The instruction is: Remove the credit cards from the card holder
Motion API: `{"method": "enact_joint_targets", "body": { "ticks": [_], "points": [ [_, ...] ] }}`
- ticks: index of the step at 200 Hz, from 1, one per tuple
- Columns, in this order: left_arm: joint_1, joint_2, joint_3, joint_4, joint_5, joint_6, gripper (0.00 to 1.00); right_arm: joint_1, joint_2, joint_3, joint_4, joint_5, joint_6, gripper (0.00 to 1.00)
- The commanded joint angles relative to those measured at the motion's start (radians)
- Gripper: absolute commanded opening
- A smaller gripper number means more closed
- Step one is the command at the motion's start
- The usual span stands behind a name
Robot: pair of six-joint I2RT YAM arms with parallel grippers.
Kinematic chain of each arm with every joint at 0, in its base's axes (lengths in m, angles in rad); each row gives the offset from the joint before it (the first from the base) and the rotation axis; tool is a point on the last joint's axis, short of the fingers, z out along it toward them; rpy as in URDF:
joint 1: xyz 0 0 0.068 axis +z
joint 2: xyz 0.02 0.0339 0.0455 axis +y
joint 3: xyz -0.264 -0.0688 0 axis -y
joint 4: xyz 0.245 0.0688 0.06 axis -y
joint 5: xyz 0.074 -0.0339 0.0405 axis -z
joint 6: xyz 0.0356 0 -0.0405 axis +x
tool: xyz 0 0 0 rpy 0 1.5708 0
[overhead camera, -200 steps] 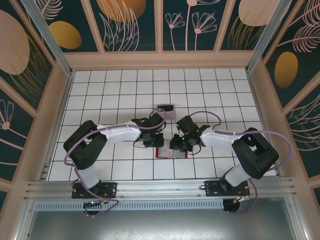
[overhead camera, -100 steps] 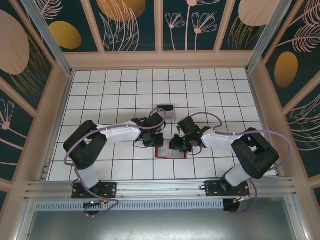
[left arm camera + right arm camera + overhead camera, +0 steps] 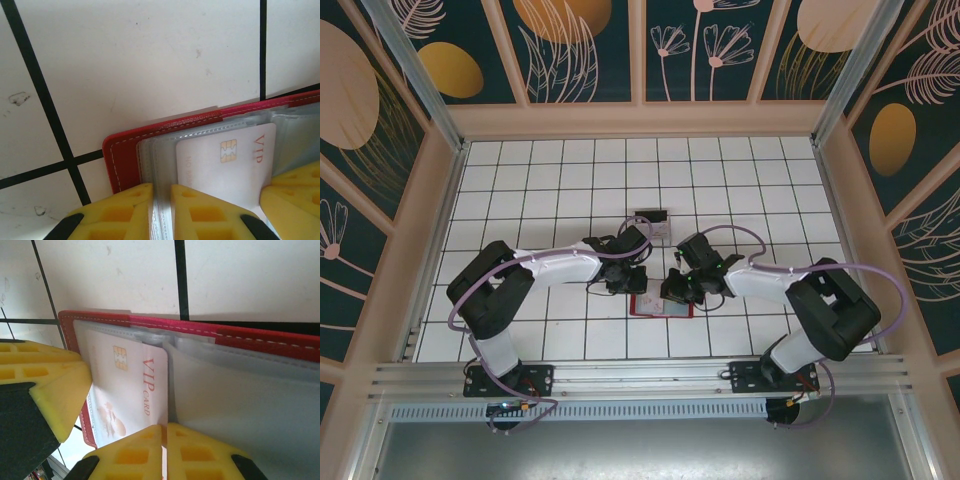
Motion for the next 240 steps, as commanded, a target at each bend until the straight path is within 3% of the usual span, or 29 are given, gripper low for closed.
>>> {"method": "enact_joint_targets", "body": {
  "ticks": [1,56,94,167,240],
  "points": [
    [-0.006,0.023,0.0,-0.051,-0.011,0.016,0.19,-0.014,-0.035,-0.027,-0.033,0.025,-0.007,0.09],
    [-0.006,0.023,0.0,-0.053,-0.012,0.019,0.19,-0.034,-0.069,-0.058,-0.04,0.026,-0.01,0.08],
    [-0.007,0.024,0.0,-0.054,-0.01,0.019,0.19,-0.034,-0.043,-0.06,0.013,-0.017,0.002,0.19],
    [-0.007,0.021,-0.004,-0.053,-0.01,0.015,0.19,-0.034,-0.017,-0.06,0.058,-0.049,0.008,0.24],
    [-0.006,0.018,0.001,-0.055,-0.012,0.014,0.18,-0.034,-0.006,-0.062,0.079,-0.052,0.012,0.19]
  ]
}}
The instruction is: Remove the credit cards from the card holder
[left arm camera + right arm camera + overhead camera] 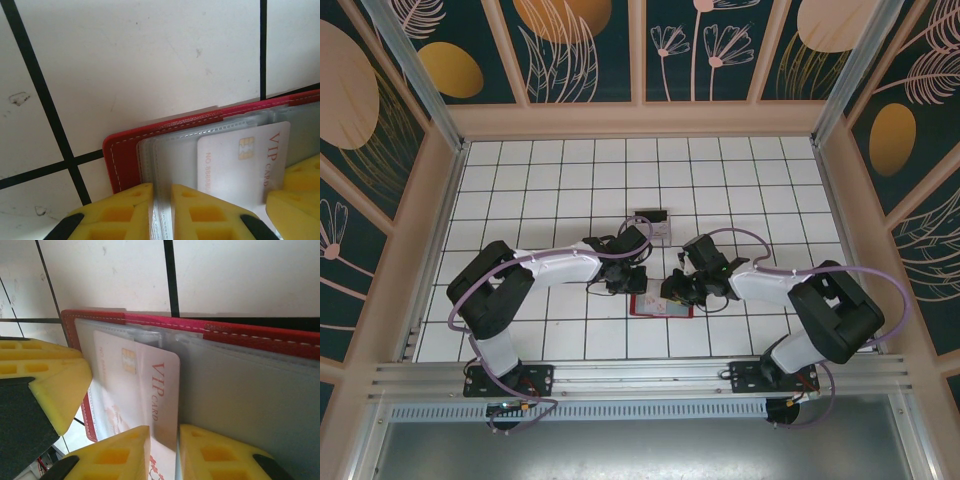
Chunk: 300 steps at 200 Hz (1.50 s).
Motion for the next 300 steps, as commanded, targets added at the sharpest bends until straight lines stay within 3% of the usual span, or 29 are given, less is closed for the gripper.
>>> {"method": "enact_joint_targets", "body": {
  "ticks": [1,49,220,300],
  "points": [
    [-0.006,0.017,0.0,-0.054,-0.013,0.013,0.19,-0.005,0.008,-0.014,0.015,-0.004,0.003,0.19],
    [-0.006,0.017,-0.001,-0.053,-0.013,0.015,0.19,-0.005,-0.013,-0.02,-0.012,0.018,0.002,0.12],
    [-0.006,-0.073,0.044,-0.094,-0.09,-0.003,0.21,-0.055,-0.278,0.025,-0.262,0.109,-0.035,0.08],
    [-0.006,-0.155,0.046,-0.113,-0.156,-0.016,0.22,-0.09,-0.291,0.159,-0.375,0.153,-0.209,0.03]
  ]
}}
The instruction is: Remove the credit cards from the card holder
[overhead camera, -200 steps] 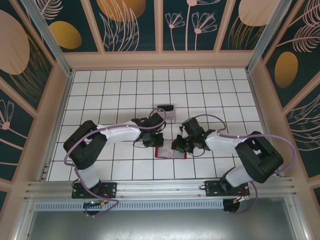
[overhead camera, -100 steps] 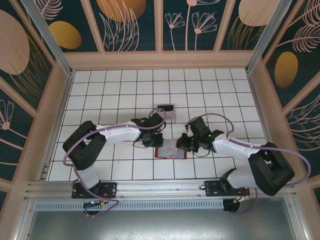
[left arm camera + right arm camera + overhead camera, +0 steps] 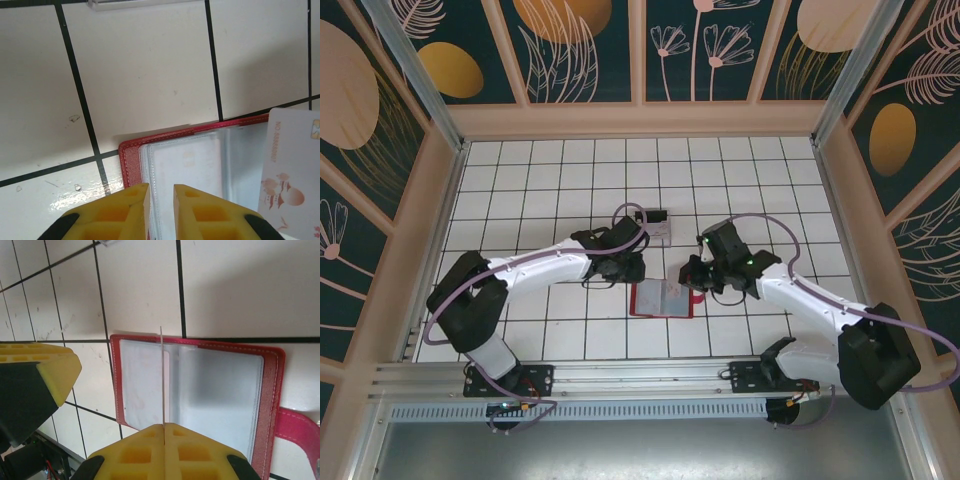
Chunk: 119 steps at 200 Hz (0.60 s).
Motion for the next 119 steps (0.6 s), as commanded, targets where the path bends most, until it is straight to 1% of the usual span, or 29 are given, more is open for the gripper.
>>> {"method": "enact_joint_targets", "body": {
  "ticks": [1,27,42,70,94,119],
  "points": [
    [-0.005,-0.029,-0.001,-0.035,-0.043,-0.013,0.22,-0.014,-0.004,0.063,-0.057,0.04,-0.116,0.03],
    [-0.002,-0.041,-0.034,-0.028,-0.057,-0.024,0.22,-0.014,0.004,0.119,-0.058,0.086,-0.256,0.0],
    [-0.001,-0.054,-0.062,-0.008,-0.055,-0.033,0.23,-0.016,0.022,0.155,-0.082,0.133,-0.362,0.0],
    [0.004,-0.063,-0.09,0.015,-0.046,-0.04,0.23,-0.023,0.089,0.248,-0.147,0.164,-0.584,0.0],
    [0.008,-0.069,-0.127,0.029,-0.048,-0.043,0.23,-0.023,0.153,0.316,-0.19,0.108,-0.817,0.0],
    [0.009,-0.082,-0.139,0.04,-0.046,-0.049,0.23,-0.022,0.199,0.371,-0.22,0.109,-1.055,0.0]
  ]
}}
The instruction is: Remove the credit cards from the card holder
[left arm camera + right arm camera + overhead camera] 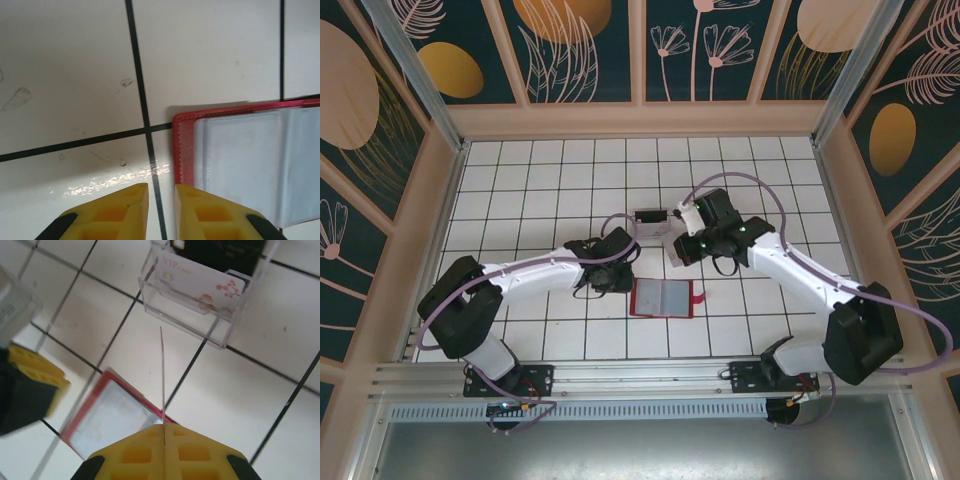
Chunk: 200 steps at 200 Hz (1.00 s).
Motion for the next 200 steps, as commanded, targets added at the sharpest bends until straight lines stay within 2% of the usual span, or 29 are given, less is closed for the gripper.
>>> {"method": "enact_joint_targets", "body": {
  "ticks": [1,58,87,122,200],
  "points": [
    [0.005,-0.035,-0.015,0.029,-0.01,-0.022,0.23,-0.003,0.039,0.069,-0.08,-0.006,-0.33,0.0],
    [0.023,-0.075,-0.115,0.104,0.041,-0.063,0.24,-0.003,0.153,0.285,-0.241,0.043,-0.758,0.0],
    [0.031,-0.099,-0.136,0.109,0.042,-0.071,0.24,-0.002,0.216,0.387,-0.338,0.058,-0.907,0.0],
    [0.038,-0.135,-0.168,0.113,0.037,-0.086,0.24,-0.004,0.329,0.566,-0.463,0.067,-0.982,0.0],
    [0.057,-0.214,-0.223,0.112,0.028,-0.113,0.24,0.021,0.539,0.816,-0.569,0.086,-1.03,0.0]
  ]
}}
